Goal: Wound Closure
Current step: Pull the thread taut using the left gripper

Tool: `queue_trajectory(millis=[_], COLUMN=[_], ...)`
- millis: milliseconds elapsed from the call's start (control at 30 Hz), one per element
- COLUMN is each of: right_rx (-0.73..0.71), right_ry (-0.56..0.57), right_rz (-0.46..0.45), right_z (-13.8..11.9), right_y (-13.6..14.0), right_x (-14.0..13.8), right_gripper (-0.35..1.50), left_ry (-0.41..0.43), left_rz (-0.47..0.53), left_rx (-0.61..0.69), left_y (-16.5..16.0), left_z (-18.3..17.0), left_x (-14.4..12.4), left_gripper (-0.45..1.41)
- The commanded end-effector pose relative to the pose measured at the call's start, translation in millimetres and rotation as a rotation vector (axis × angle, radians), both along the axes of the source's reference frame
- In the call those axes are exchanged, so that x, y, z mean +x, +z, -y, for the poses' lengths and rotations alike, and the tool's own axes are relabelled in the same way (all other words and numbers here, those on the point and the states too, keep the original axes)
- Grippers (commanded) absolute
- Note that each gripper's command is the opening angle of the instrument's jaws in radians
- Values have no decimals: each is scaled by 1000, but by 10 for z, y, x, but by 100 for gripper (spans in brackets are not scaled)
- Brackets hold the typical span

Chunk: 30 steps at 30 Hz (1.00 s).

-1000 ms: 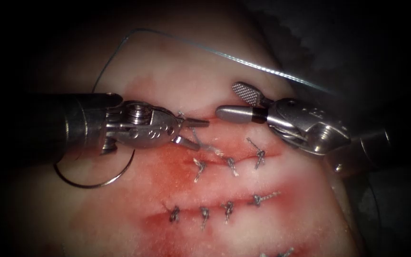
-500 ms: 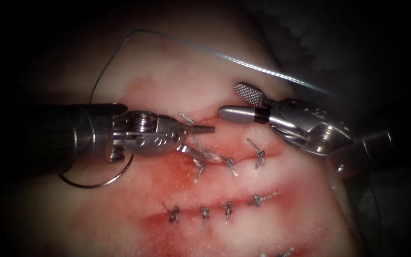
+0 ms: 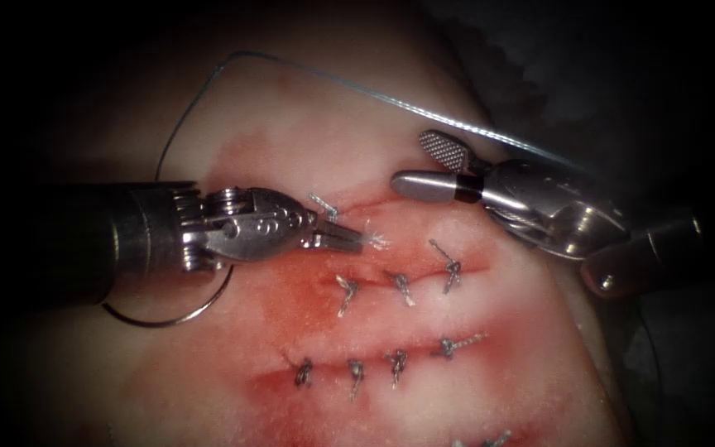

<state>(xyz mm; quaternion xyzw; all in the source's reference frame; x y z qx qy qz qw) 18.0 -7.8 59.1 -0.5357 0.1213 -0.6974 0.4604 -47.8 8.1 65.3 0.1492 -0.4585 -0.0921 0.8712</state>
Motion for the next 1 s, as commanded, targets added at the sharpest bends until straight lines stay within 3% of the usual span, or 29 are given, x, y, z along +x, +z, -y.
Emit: queue_trajectory(millis=[33, 333, 400, 500, 700, 1000], right_rx=[0, -23, -29, -36, -29, 6], right_ry=[0, -13, -32, -59, -62, -54], right_rz=[-3, -5, -15, -31, -42, -68], right_z=[3, 6, 10, 15, 24, 34], right_y=[6, 14, 17, 21, 27, 41], right_x=[6, 5, 4, 4, 14, 42], right_gripper=[145, 143, 140, 138, 131, 135], left_ry=[-34, -306, -429, -503, -562, -573], left_rz=[24, 161, 215, 264, 292, 308], left_rx=[31, 276, 334, 393, 409, 408], left_y=[6, 27, 32, 36, 42, 41], left_z=[-10, -42, -52, -58, -64, -59], left_x=[-5, 12, 17, 20, 23, 25], left_gripper=[-45, -45, -45, -45, -45, -45])
